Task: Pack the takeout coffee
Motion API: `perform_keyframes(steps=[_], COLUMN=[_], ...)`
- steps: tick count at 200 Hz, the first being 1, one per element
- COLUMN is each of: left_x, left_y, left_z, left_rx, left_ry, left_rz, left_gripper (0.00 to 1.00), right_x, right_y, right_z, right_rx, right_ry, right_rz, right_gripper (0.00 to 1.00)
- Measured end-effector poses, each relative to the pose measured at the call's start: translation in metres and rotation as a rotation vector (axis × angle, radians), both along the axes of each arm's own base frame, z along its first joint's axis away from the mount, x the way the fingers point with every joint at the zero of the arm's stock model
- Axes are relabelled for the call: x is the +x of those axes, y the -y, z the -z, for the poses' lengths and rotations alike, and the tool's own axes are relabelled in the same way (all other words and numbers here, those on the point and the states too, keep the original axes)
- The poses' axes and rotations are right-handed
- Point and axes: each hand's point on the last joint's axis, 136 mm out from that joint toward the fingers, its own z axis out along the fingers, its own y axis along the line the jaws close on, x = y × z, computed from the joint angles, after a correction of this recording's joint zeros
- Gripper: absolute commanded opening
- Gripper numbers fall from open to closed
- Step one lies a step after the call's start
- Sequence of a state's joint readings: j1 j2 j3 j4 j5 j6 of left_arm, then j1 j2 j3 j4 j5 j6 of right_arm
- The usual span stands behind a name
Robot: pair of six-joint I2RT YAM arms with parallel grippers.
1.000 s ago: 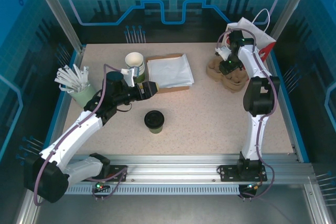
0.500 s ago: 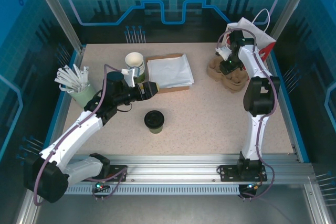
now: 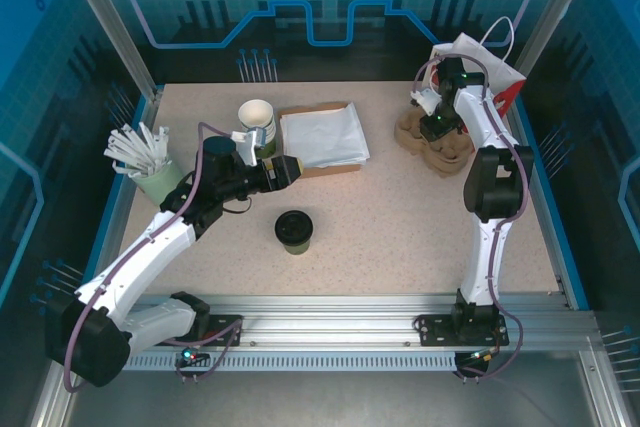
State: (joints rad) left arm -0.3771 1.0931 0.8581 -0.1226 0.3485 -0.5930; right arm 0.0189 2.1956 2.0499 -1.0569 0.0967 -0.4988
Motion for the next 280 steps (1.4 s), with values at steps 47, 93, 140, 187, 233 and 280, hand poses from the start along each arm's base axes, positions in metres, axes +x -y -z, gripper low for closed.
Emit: perform_keyframes(steps=[47,93,140,187,233,280], left_x=[0.0,-0.001,-0.002,-0.002,-0.002,-0.002], left_y=[0.0,0.0,-0.001,-0.001,-0.001,-0.001], left_z=[0.001,0.0,-0.002,-0.002,-0.002,-0.002], left_rx=[0.002,0.0,0.0,0.004,0.004,0.004], left_ry=[-0.003,0.001,0.004,0.008,0.008,0.009], left_rz=[0.0,0.0,0.0,0.003,0.003,0.003], left_gripper=[0.76,0.76,0.76,0.76,0.76,0.76], right_x=[0.0,-0.003,-0.005,-0.006,-0.005,-0.006], right_y=[0.0,-0.002,-0.007,-0.007,-0.007,-0.013], right_z=[-0.015,-0.044,-0.047,-0.045,-0.042,-0.042], right_rx=[0.001,0.009,0.05,0.024,-0.028,0.015], right_ry=[0.031,0.092,0.09,0.087,0.097,0.093], right_rz=[0.0,0.005,0.024,0.043,0.026,0.006], right_gripper=[0.26,0.26,0.28,0.29,0.33,0.33])
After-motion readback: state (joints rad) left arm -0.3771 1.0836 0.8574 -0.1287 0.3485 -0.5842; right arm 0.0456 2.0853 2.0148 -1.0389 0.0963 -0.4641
